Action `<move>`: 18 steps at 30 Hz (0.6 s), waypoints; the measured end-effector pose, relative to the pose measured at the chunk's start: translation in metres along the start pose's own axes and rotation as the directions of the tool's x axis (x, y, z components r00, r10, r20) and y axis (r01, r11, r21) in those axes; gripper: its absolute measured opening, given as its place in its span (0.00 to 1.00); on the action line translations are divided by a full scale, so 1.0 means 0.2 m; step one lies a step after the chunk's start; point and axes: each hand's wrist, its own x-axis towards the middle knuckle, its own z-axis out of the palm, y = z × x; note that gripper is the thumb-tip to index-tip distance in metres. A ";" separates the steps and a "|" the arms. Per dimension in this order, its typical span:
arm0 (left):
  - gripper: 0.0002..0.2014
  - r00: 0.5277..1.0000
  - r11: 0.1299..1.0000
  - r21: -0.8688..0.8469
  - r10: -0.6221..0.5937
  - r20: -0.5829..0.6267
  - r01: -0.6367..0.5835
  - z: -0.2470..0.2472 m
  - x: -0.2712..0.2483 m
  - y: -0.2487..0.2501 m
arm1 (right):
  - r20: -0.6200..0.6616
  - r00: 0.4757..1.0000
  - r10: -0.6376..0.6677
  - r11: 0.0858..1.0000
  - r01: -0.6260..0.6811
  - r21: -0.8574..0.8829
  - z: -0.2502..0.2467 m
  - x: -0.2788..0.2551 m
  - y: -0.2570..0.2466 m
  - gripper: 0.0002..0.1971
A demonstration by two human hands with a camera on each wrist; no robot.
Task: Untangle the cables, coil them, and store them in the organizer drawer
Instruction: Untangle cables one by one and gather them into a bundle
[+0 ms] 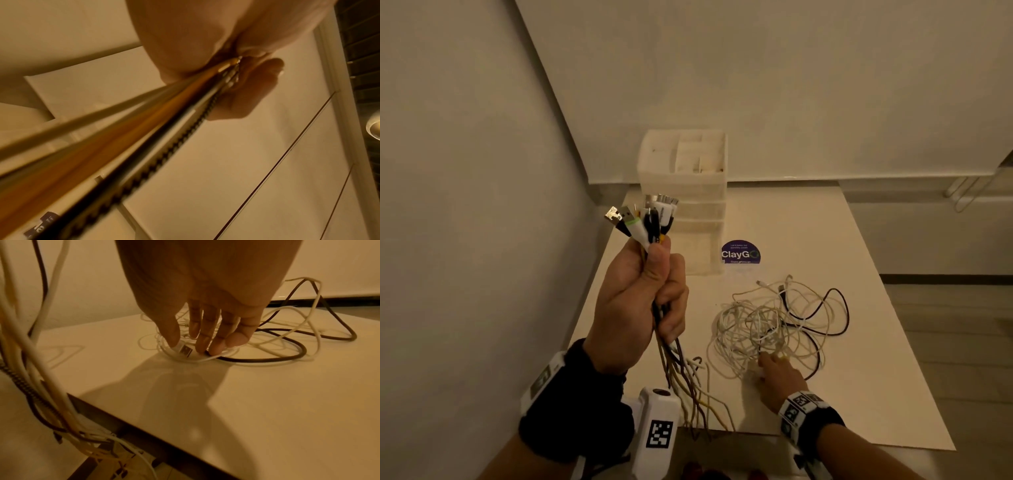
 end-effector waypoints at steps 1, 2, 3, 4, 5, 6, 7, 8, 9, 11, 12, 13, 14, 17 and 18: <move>0.17 1.000 1.000 0.004 0.008 0.004 -0.008 0.00 0.01 0.00 | 0.007 1.000 0.005 1.000 -0.005 -0.005 0.00 0.01 0.00 0.22; 0.16 1.000 1.000 0.010 0.015 0.009 -0.015 0.01 0.02 0.00 | 0.019 1.000 0.006 1.000 -0.006 -0.026 0.00 0.01 -0.01 0.22; 0.16 1.000 1.000 0.014 0.019 0.014 -0.019 0.01 0.03 0.00 | 0.029 1.000 0.002 0.999 -0.001 -0.045 0.01 0.01 -0.03 0.20; 0.16 1.000 1.000 0.015 0.022 0.018 -0.022 0.01 0.04 0.00 | 0.033 0.999 -0.007 0.999 0.009 -0.046 0.01 0.01 -0.04 0.19; 0.16 0.999 1.000 0.014 0.024 0.022 -0.025 0.01 0.05 0.00 | 0.033 0.999 -0.011 1.000 0.012 -0.027 0.01 0.01 -0.05 0.18; 0.16 0.999 1.000 0.011 0.024 0.025 -0.025 0.00 0.05 -0.01 | 0.031 0.999 -0.007 1.000 0.006 0.012 0.00 0.00 -0.05 0.17; 0.17 0.999 1.000 0.004 0.024 0.027 -0.024 0.00 0.06 -0.01 | 0.019 1.000 -0.006 0.997 0.004 0.071 -0.02 0.00 -0.05 0.14; 0.17 0.999 1.000 -0.005 0.023 0.029 -0.022 -0.01 0.07 0.00 | -0.017 1.000 -0.013 0.991 0.015 0.131 -0.06 0.00 -0.05 0.10; 0.17 0.999 1.000 -0.014 0.020 0.030 -0.020 -0.02 0.08 -0.01 | -0.073 0.997 -0.025 0.982 0.038 0.185 -0.11 0.00 -0.06 0.05; 0.18 0.999 1.000 -0.023 0.012 0.031 -0.011 -0.03 0.10 -0.02 | -0.215 0.974 -0.071 0.951 0.131 0.280 -0.26 -0.01 -0.07 0.04; 0.18 0.999 1.000 -0.023 0.009 0.033 -0.008 -0.03 0.11 -0.03 | -0.286 0.955 -0.079 0.924 0.178 0.337 -0.35 -0.01 -0.08 0.06; 0.18 0.999 1.000 -0.018 0.008 0.033 -0.008 -0.02 0.13 -0.04 | -0.336 0.940 -0.066 0.879 0.214 0.426 -0.46 -0.02 -0.10 0.07; 0.17 1.000 1.000 -0.006 0.008 0.028 -0.007 -0.02 0.14 -0.05 | -0.357 0.934 -0.037 0.810 0.237 0.536 -0.58 -0.03 -0.13 0.08; 0.15 1.000 0.998 0.060 -0.008 -0.004 0.008 0.01 0.19 -0.08 | -0.364 0.930 0.056 0.440 0.304 0.845 -0.90 -0.08 -0.23 0.08; 0.14 1.000 0.997 0.081 -0.012 -0.012 0.013 0.02 0.21 -0.09 | -0.384 0.921 0.072 0.309 0.345 0.886 -1.00 -0.09 -0.26 0.08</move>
